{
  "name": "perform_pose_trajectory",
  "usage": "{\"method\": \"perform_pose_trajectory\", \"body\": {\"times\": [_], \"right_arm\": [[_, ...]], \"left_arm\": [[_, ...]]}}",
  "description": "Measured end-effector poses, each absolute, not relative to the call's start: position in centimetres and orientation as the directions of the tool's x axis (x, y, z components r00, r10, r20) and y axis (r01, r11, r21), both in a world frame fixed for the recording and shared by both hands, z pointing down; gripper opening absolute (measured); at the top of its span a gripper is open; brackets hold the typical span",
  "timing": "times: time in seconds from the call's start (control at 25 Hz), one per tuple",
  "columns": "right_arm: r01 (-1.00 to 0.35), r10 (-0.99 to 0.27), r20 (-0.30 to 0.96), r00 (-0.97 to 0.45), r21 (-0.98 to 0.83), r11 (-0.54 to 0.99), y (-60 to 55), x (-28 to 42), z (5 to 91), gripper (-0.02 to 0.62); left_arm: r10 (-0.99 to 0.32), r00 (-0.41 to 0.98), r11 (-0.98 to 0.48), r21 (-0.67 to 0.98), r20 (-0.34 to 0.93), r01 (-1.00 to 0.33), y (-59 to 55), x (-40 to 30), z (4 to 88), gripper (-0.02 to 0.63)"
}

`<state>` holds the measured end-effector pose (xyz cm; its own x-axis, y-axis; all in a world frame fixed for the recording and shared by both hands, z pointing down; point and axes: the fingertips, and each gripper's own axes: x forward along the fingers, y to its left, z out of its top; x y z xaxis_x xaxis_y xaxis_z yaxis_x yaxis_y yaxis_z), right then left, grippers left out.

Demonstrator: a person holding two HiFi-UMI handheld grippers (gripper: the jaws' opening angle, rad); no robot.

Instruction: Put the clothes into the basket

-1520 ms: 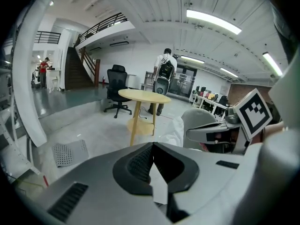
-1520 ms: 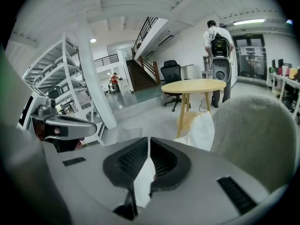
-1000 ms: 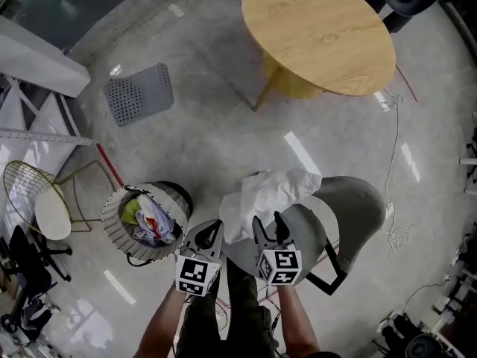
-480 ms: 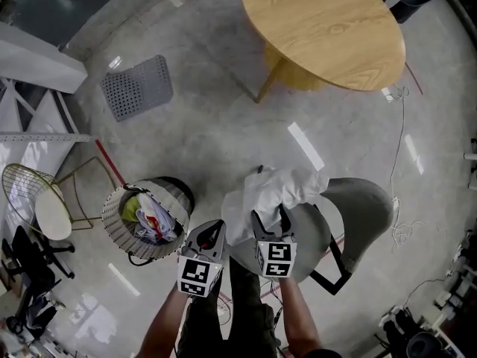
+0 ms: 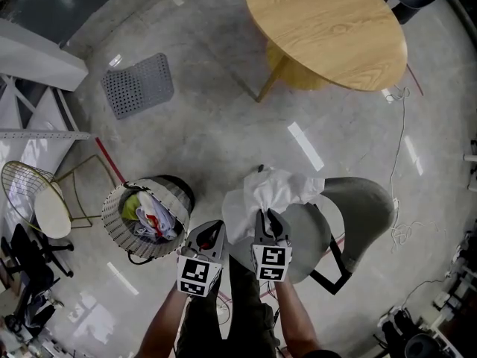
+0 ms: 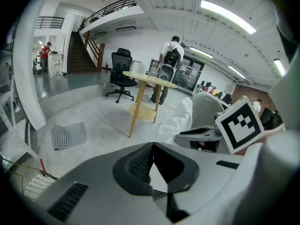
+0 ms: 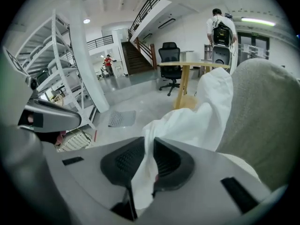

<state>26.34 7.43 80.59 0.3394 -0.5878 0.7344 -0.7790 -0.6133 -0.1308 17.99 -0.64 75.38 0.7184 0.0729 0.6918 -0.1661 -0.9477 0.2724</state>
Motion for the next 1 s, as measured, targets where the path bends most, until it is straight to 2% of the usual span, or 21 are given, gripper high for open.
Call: {"method": "perform_pose_trajectory", "body": {"times": [0.04,0.28,0.6,1.0], "right_arm": [[-0.779,-0.588,0.736,0.336,-0.134,-0.612,7.5,26.3,80.5,0.067],[-0.760,-0.612,0.731,0.301,-0.204,-0.617,8.0,26.4,80.2,0.038],[-0.727,-0.629,0.677,0.383,-0.199,-0.657,8.8,27.4,76.8,0.034],[-0.743,-0.691,0.536,0.484,-0.166,-0.649,7.9,28.5,65.7,0.034]], "left_arm": [[0.074,0.719,-0.947,0.273,0.691,-0.166,-0.6,17.9,75.3,0.008],[0.052,0.730,-0.949,0.260,0.681,-0.175,-1.0,17.4,74.5,0.008],[0.036,0.751,-0.953,0.248,0.659,-0.172,-1.9,16.4,72.3,0.006],[-0.007,0.817,-0.967,0.204,0.576,-0.153,-3.6,15.8,65.2,0.006]]}}
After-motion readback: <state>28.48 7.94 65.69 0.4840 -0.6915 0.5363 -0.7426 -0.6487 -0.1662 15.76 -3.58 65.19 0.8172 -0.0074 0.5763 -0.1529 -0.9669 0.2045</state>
